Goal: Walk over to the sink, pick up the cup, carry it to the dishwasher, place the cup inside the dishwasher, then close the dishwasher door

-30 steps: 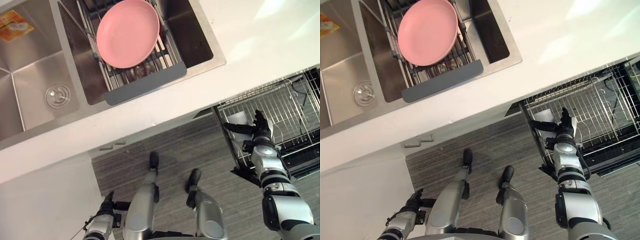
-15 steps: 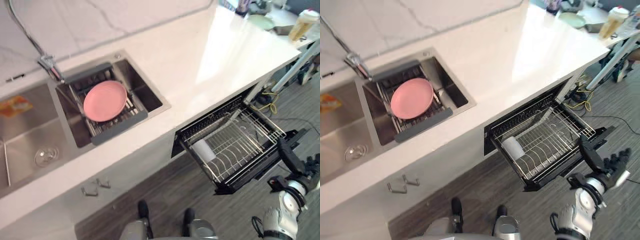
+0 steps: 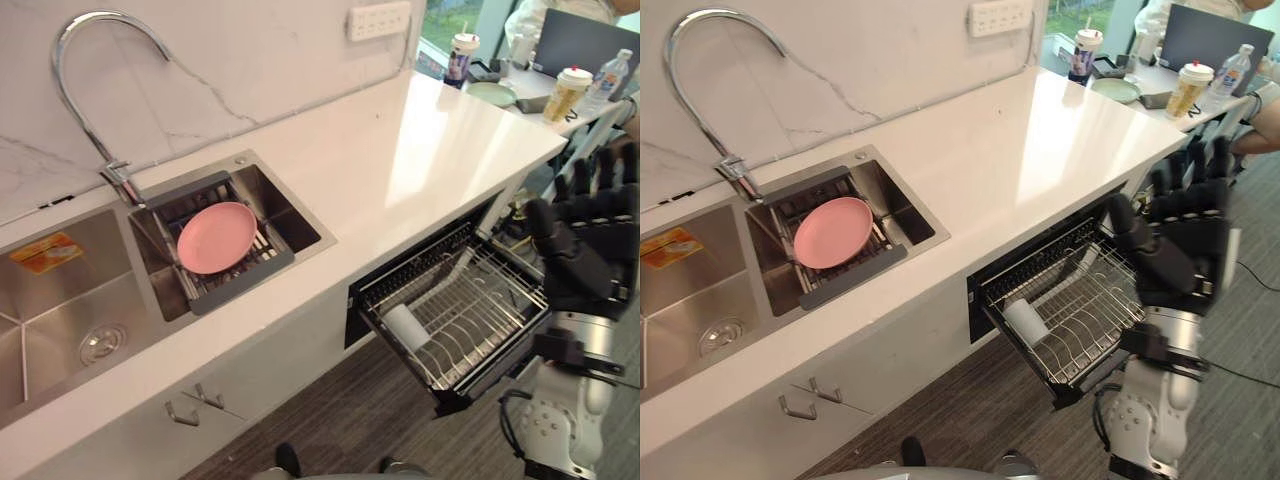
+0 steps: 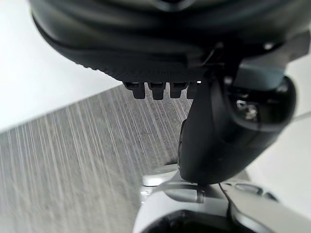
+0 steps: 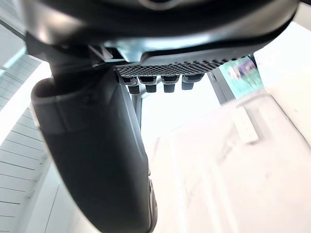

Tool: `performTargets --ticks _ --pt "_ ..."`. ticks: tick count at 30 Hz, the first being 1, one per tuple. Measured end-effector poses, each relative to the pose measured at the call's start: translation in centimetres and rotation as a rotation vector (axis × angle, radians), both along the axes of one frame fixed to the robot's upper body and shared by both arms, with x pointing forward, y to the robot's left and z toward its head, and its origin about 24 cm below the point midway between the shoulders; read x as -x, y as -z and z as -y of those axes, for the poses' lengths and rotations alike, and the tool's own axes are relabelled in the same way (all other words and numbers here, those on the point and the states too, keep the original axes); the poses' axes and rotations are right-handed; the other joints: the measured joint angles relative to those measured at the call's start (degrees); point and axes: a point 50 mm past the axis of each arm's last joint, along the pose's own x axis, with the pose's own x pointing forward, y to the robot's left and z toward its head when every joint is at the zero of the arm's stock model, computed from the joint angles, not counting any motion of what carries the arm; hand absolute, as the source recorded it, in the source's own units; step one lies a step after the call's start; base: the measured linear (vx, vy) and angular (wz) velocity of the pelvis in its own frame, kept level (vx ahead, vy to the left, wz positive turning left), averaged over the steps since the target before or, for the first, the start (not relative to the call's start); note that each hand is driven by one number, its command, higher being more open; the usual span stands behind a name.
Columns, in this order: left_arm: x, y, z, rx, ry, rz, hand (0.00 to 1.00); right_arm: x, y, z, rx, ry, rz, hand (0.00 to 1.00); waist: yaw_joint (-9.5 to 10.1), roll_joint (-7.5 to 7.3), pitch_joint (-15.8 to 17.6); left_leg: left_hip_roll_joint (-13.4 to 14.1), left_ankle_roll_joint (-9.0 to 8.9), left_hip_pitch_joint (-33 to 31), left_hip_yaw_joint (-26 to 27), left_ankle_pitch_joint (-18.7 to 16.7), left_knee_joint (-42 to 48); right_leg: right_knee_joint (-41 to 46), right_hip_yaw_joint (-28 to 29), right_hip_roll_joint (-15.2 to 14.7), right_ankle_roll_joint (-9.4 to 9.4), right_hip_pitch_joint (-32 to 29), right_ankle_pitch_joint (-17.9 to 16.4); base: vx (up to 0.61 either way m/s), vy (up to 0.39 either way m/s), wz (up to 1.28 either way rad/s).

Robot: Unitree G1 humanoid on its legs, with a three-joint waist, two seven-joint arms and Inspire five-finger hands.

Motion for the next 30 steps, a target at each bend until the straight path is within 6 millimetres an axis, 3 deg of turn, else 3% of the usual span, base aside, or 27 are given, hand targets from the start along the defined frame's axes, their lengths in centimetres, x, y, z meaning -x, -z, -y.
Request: performTargets --ticks 4,5,6,7,8,9,10,13,14,15,16,17,18,26,30 --pt "-0.2 -0.1 -0.4 -0.035 0.061 0.035 1.00 -0.7 1.9 -0.6 -0.046 -0.038 -0.076 1.00 1.47 -2.05 -1.18 -4.47 1.53 0.14 -4.35 -1.67 -0.02 12.73 -3.53 -5.95 1.84 -2.17 -5.57 0.12 0.086 0.68" --pt "-0.3 -0.1 -0.4 -0.052 0.073 0.041 1.00 -1.3 2.6 -1.1 -0.062 -0.055 -0.112 1.00 2.01 -1.98 -1.21 -4.75 1.62 0.18 -5.55 -1.62 0.11 22.30 -3.08 -7.81 0.93 -6.45 -5.25 0.11 0.101 0.50" --pt "-0.5 -0.2 -0.7 -0.069 0.094 0.048 1.00 -1.7 3.4 -1.7 -0.083 -0.075 -0.155 1.00 2.43 -2.71 -0.78 -4.91 2.05 1.19 -6.87 -1.71 0.44 31.75 -0.67 -9.17 -2.48 -10.19 -3.09 0.11 0.114 0.52" --pt "-0.5 -0.3 -0.8 -0.077 0.103 0.052 1.00 -1.8 3.8 -2.0 -0.095 -0.086 -0.172 1.00 2.58 -2.91 -0.64 -4.97 2.42 1.89 -7.83 -1.88 0.45 35.39 1.27 -9.21 -4.44 -11.33 -1.50 0.13 0.087 0.73" --pt "-0.6 -0.4 -1.3 -0.093 0.112 0.062 1.00 -1.9 4.1 -2.4 -0.113 -0.104 -0.189 1.00 2.51 -3.54 -0.22 -4.92 3.25 3.13 -10.05 -2.30 0.53 40.77 5.04 -8.92 -5.58 -13.22 1.04 0.14 0.037 0.90" --pt "-0.8 -0.5 -1.6 -0.108 0.113 0.073 1.00 -1.9 4.1 -2.6 -0.120 -0.118 -0.185 1.00 2.55 -4.02 0.02 -4.64 3.79 3.26 -12.29 -2.82 1.24 41.59 7.74 -7.49 -4.23 -13.97 -2.61 0.15 0.020 1.15" --pt "-1.2 -0.6 -1.7 -0.117 0.112 0.088 1.00 -2.0 3.9 -2.7 -0.131 -0.129 -0.170 1.00 2.72 -4.23 0.04 -3.96 3.97 2.96 -14.38 -3.35 2.11 36.91 9.56 -5.21 -3.58 -13.81 -5.40 0.12 0.001 0.97" --pt "-1.6 -0.7 -2.0 -0.115 0.081 0.103 1.00 -2.1 3.1 -2.9 -0.128 -0.153 -0.127 1.00 2.85 -4.49 0.04 -3.36 3.13 1.55 -17.32 -4.18 3.85 22.49 12.35 -1.67 -2.32 -13.40 -5.40 0.08 -0.032 0.66" --pt "-1.6 -0.7 -2.0 -0.107 0.070 0.100 1.00 -2.1 2.9 -3.0 -0.123 -0.161 -0.118 1.00 2.87 -4.74 0.10 -3.59 3.17 1.41 -17.97 -4.53 4.73 19.44 12.91 -1.22 -1.51 -13.25 -4.15 0.08 -0.107 0.47" --pt "-1.7 -0.8 -2.2 -0.103 0.051 0.097 1.00 -2.2 2.9 -3.2 -0.127 -0.171 -0.117 1.00 2.88 -5.66 -0.07 -4.19 2.76 1.42 -18.78 -5.55 6.29 15.79 12.85 -0.98 -0.59 -12.19 0.00 0.10 -0.172 0.45" --pt "-1.6 -0.8 -2.4 -0.107 0.042 0.095 1.00 -2.2 3.0 -3.4 -0.141 -0.184 -0.118 1.00 2.96 -6.13 -0.31 -4.86 2.15 1.26 -19.18 -6.82 7.23 13.26 12.66 -1.01 -1.01 -11.31 3.73 0.08 -0.182 0.31" --pt "-1.5 -0.9 -2.7 -0.110 0.033 0.092 1.00 -2.3 3.0 -3.8 -0.146 -0.202 -0.118 1.00 3.28 -7.06 -0.83 -5.47 1.64 1.01 -19.12 -7.95 8.02 10.98 11.79 -1.23 -0.74 -10.27 4.21 0.05 -0.126 0.12" --pt "-2.5 -0.7 -1.4 -0.076 0.008 0.146 1.00 -2.9 3.4 -5.5 -0.157 -0.245 -0.174 1.00 3.61 -2.85 -0.60 -1.83 -0.64 2.72 -17.26 -9.89 7.04 -0.88 10.52 2.37 -1.20 -3.45 5.65 0.02 -0.050 0.02" --pt "-2.5 -0.6 -1.0 -0.054 0.018 0.149 1.00 -2.9 3.4 -5.4 -0.168 -0.230 -0.184 1.00 3.62 -2.50 -0.84 -1.85 -0.63 2.54 -17.53 -9.87 6.93 -1.29 9.63 2.28 -1.20 -3.21 5.65 0.00 0.000 0.03" --pt "-2.3 -0.3 -0.4 -0.018 0.000 0.135 1.00 -2.6 4.0 -4.5 -0.205 -0.152 -0.244 1.00 3.39 -1.13 -2.23 -1.18 -1.05 2.44 -14.26 -9.26 5.62 -2.24 7.93 1.84 -1.12 -2.63 5.60 0.01 -0.003 0.18"
